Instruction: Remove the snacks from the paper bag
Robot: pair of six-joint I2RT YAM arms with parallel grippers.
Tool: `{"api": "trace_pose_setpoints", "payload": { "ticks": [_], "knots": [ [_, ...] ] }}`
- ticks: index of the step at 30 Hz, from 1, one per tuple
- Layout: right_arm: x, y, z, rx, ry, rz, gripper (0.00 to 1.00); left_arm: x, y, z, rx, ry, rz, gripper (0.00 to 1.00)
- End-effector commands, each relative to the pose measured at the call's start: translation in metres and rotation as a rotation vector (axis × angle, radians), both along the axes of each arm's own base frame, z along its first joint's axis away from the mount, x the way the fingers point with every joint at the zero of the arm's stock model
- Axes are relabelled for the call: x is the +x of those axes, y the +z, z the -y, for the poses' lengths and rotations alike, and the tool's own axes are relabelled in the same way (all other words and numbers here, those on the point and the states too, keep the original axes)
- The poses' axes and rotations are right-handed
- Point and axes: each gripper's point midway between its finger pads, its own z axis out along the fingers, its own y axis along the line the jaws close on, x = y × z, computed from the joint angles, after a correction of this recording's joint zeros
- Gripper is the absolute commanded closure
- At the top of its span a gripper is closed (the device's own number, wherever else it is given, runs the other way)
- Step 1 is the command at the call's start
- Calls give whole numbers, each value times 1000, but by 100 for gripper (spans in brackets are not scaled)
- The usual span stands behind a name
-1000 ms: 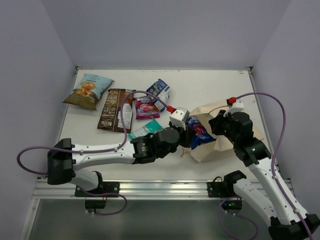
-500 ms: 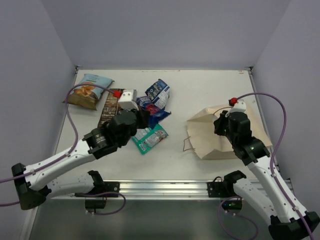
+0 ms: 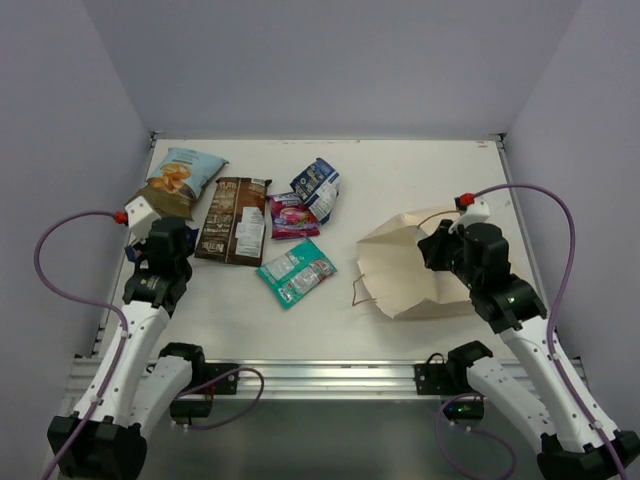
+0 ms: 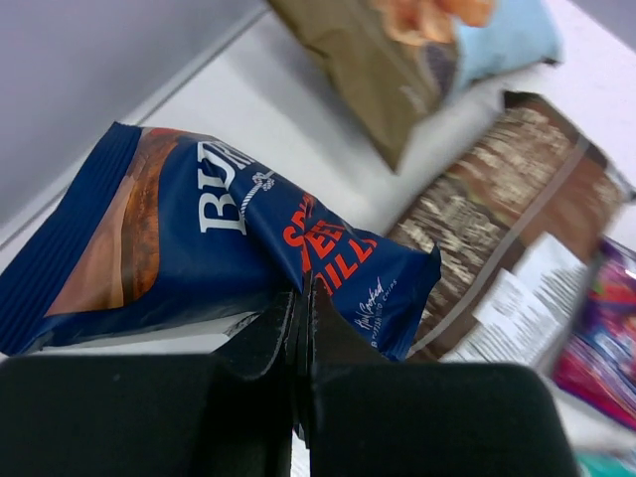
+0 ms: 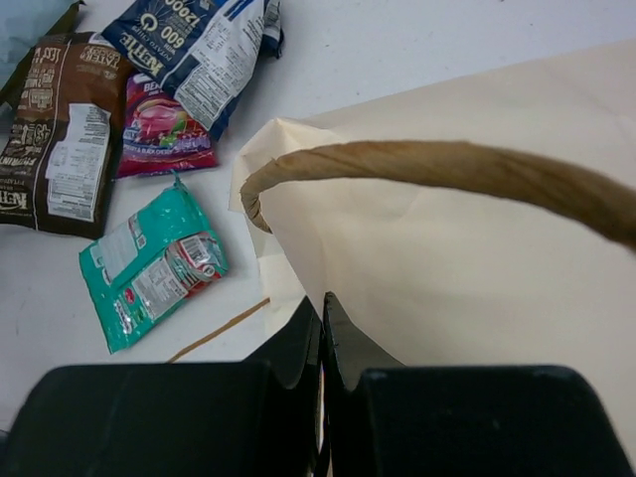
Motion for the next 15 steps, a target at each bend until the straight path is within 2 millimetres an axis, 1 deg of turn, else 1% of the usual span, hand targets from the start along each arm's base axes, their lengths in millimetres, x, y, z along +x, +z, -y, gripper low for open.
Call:
{"api": "trace_pose_setpoints", "payload": {
  "ticks": [1, 2, 3, 4, 7, 8, 9, 10, 11, 12, 13, 14, 15],
  "knots": [
    [1, 28, -8, 32, 47, 59, 100, 7, -8, -25, -21, 43, 11, 100],
    [-2, 31, -14, 47, 84, 59, 100, 6, -15, -34, -28, 73, 3, 100],
    [-4, 34, -16, 49, 98, 64, 100, 8, -20, -36, -49, 74, 0, 100],
    [-5, 36, -18, 51, 114, 66, 100, 8, -23, -45, -72, 106, 5, 100],
    [-13, 46, -28, 58, 200, 94, 100, 12, -50, -44, -143, 108, -50, 100],
    [-16, 51, -30, 64, 224, 116, 100, 12, -54, -42, -152, 105, -59, 100],
    [-22, 53, -38, 64, 288, 131, 100, 12, -57, -40, -163, 99, -62, 98],
    [-24, 55, -40, 67, 312, 147, 100, 11, -56, -39, -170, 92, -54, 89],
    [-27, 57, -42, 70, 332, 167, 100, 10, -56, -37, -173, 87, -52, 83],
    [-32, 58, -47, 69, 379, 178, 100, 8, -56, -35, -174, 70, -53, 70],
    [-34, 60, -50, 71, 403, 190, 100, 8, -48, -33, -169, 49, -29, 35],
    [-37, 59, -52, 67, 427, 197, 100, 9, -41, -29, -169, 19, -12, 23],
    [-40, 61, -53, 70, 445, 204, 100, 5, -38, -27, -159, 0, -23, 5]
  ]
}}
